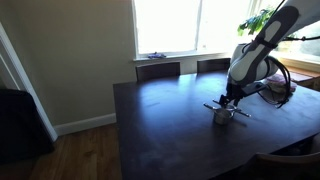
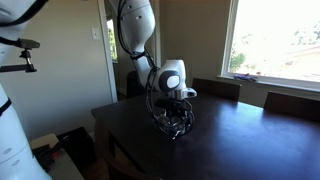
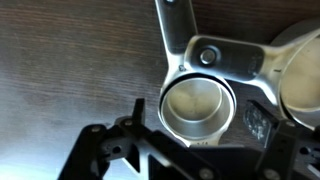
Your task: Stack the measuring cups together from smallest to biggest
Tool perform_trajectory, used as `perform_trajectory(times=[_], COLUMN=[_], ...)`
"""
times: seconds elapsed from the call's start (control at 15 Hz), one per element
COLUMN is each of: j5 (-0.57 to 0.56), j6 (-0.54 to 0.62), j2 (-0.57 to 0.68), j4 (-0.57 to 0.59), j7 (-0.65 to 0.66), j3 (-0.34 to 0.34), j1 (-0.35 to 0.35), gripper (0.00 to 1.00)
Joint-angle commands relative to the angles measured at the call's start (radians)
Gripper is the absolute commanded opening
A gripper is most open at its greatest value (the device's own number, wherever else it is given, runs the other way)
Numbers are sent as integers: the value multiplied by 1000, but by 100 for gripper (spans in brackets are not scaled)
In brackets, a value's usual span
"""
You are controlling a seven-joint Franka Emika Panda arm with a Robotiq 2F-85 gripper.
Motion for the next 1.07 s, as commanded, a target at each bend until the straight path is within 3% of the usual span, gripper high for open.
perform_trajectory(times=[0.0,0.4,0.53,0.8,1.0], j5=[-26,-33,-31,-31,-37], j6=[-39,-46,-39,-10,-5], j2=[-5,18,22,11,8], j4=[-6,1,-1,-4,-8], j7=[20,26,12,-13,-23], j3=[-24,-38,-30,-13,-9], j1=[21,22,13,4,4], gripper=[100,100,73,46,45])
